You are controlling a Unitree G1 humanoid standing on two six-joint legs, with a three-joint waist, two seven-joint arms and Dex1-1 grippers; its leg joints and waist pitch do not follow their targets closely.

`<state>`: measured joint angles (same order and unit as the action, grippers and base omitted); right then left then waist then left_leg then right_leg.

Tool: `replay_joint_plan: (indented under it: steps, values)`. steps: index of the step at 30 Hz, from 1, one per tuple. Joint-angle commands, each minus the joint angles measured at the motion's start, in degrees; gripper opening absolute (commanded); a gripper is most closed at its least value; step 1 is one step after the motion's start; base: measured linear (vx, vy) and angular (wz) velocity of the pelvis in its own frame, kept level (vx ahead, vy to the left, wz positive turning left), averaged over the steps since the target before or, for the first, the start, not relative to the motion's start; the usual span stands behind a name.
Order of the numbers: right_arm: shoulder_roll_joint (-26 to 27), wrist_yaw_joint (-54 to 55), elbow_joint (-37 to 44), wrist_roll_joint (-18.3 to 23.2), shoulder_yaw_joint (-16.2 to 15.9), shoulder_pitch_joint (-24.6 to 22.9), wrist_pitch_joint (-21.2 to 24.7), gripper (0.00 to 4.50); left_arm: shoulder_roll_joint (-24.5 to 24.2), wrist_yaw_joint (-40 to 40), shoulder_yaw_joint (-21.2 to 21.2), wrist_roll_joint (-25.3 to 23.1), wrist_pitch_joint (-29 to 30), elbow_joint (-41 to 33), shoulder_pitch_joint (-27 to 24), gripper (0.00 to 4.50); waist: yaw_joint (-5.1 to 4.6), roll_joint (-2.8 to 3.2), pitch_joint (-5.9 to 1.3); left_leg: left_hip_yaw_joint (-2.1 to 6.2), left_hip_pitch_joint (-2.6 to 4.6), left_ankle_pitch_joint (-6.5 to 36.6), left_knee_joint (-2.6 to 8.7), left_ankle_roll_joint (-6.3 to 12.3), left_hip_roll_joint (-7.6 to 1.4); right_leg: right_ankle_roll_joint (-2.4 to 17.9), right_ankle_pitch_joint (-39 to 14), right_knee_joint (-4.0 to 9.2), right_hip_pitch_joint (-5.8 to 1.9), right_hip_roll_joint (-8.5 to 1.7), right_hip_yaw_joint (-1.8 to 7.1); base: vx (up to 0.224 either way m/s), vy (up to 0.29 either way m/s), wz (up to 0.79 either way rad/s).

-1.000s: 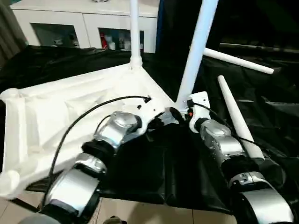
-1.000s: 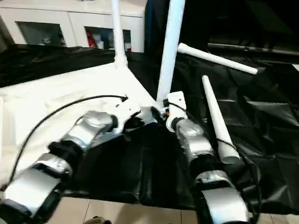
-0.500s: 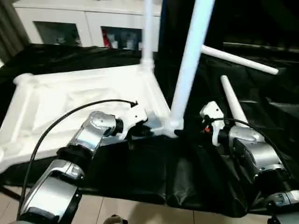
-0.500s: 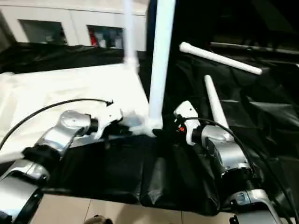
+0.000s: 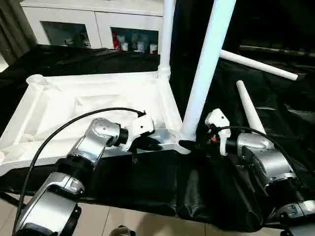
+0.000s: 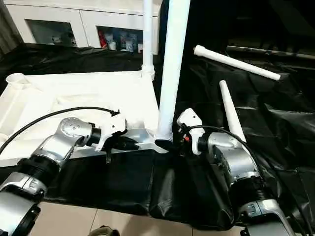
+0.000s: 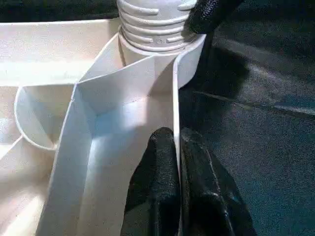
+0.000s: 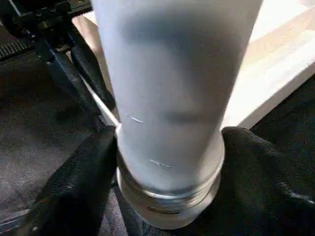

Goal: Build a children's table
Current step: Rotate leg to tighten

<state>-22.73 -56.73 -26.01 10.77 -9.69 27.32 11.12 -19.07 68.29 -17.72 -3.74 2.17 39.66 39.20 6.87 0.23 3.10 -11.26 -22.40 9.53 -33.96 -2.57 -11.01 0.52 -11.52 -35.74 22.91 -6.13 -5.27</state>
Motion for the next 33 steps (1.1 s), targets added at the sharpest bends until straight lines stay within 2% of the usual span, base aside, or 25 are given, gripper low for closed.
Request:
replay_joint_plan:
  steps: [1,11,15,17,18,19,20,22,25,27,32,33]
  values:
    - [-0.02,0.27,-0.86,-0.41,0.13,0.81,-0.02,2.97,0.37,1.21,0.15,1.48,-0.28,-2.44,-0.19,0.00,0.02,-0.58,-4.13,1.07,1.16,10.07,3.77,2.87,-2.60,13.67,-4.55,3.83,-2.97,-3.30,2.94,0.000,0.000,0.00]
    - [0.36,-0.02,-0.91,-0.74,-0.03,0.19,-0.33,2.77,0.22,0.87,0.09,1.28,0.31,-3.04,-0.62,0.00,-0.08,-0.56,-4.19,1.04,1.18,9.43,3.66,3.09,-2.54,13.67,-4.23,3.78,-2.99,-3.24,2.94,0.000,0.000,0.00]
    - [2.46,5.94,-3.64,-1.81,1.48,0.69,-1.20,2.77,1.59,-3.86,0.91,0.20,1.94,-0.66,0.54,0.00,-0.30,-0.47,-4.05,1.09,1.21,10.41,3.77,2.46,-2.51,13.68,-5.86,4.00,-2.85,-3.34,2.97,0.000,0.000,0.00]
    - [4.55,13.69,-7.17,-3.59,2.71,1.66,-1.29,2.76,3.25,-8.93,1.71,-0.73,3.23,2.04,1.99,0.00,-0.60,-0.51,-3.80,1.08,1.33,12.36,3.99,1.24,-2.42,12.97,-9.50,4.44,-2.65,-3.31,3.00,0.000,0.000,0.00]
    - [7.91,23.60,-11.41,-4.10,5.08,2.87,0.32,2.76,5.94,-16.17,3.01,-1.47,4.42,6.11,4.26,0.00,-0.92,-0.54,-3.67,1.09,1.55,13.75,4.12,0.07,-2.24,12.47,-12.52,4.71,-2.38,-3.23,3.05,0.000,0.000,0.00]
    - [8.43,25.13,-12.01,-4.08,5.50,3.08,0.61,2.76,6.38,-17.30,3.23,-1.53,4.64,6.71,4.63,0.00,-1.00,-0.52,-3.72,1.22,1.74,14.51,4.19,-0.69,-2.26,12.19,-14.13,4.84,-2.39,-3.37,3.04,0.000,0.000,0.00]
    - [10.60,31.19,-14.59,-3.86,7.20,4.09,1.48,2.76,8.29,-22.04,4.12,-1.74,5.77,9.24,6.21,0.00,-1.06,-0.64,-3.74,1.28,1.69,15.19,4.26,-1.20,-2.18,11.18,-16.03,5.10,-2.57,-3.38,2.97,0.000,0.000,0.00]
    - [13.97,40.55,-19.16,-3.14,9.82,6.33,1.89,2.76,11.44,-28.71,4.84,-2.16,7.44,12.57,8.51,0.00,-1.19,-0.54,-3.75,1.35,1.83,15.79,4.30,-1.60,-2.23,10.70,-16.29,5.28,-2.37,-3.42,3.09,0.000,0.000,0.00]
    - [16.30,47.26,-23.07,-2.48,11.64,8.58,1.33,2.76,13.96,-32.55,4.68,-2.66,8.41,14.12,9.79,0.00,-1.17,-0.47,-3.93,1.32,1.60,14.64,4.25,-1.11,-2.15,10.69,-13.87,5.16,-2.45,-3.37,3.09,0.000,0.000,0.00]
    - [17.26,49.96,-25.34,-3.25,11.33,10.32,-0.49,2.76,15.52,-33.71,3.82,-3.38,8.61,14.42,10.18,0.00,-1.11,-0.44,-4.06,1.32,1.49,13.76,4.21,-0.78,-2.11,10.82,-11.82,4.94,-2.59,-3.28,3.02,0.000,0.000,0.00]
    - [17.74,48.22,-26.33,-4.42,11.01,11.99,-3.92,2.76,15.65,-32.32,2.85,-4.45,6.76,15.08,10.16,0.00,-0.96,-0.43,-3.95,1.22,1.30,13.87,4.22,0.41,-2.03,10.60,-10.51,5.05,-2.78,-3.22,2.94,0.000,0.000,0.00]
    - [17.80,48.16,-26.55,-4.48,11.14,12.23,-4.47,3.10,15.56,-32.29,2.84,-4.49,6.50,15.53,10.27,0.00,-0.93,-0.42,-3.96,1.25,1.33,14.12,4.25,0.41,-2.06,10.56,-10.84,5.07,-2.76,-3.24,2.92,0.000,0.000,0.00]
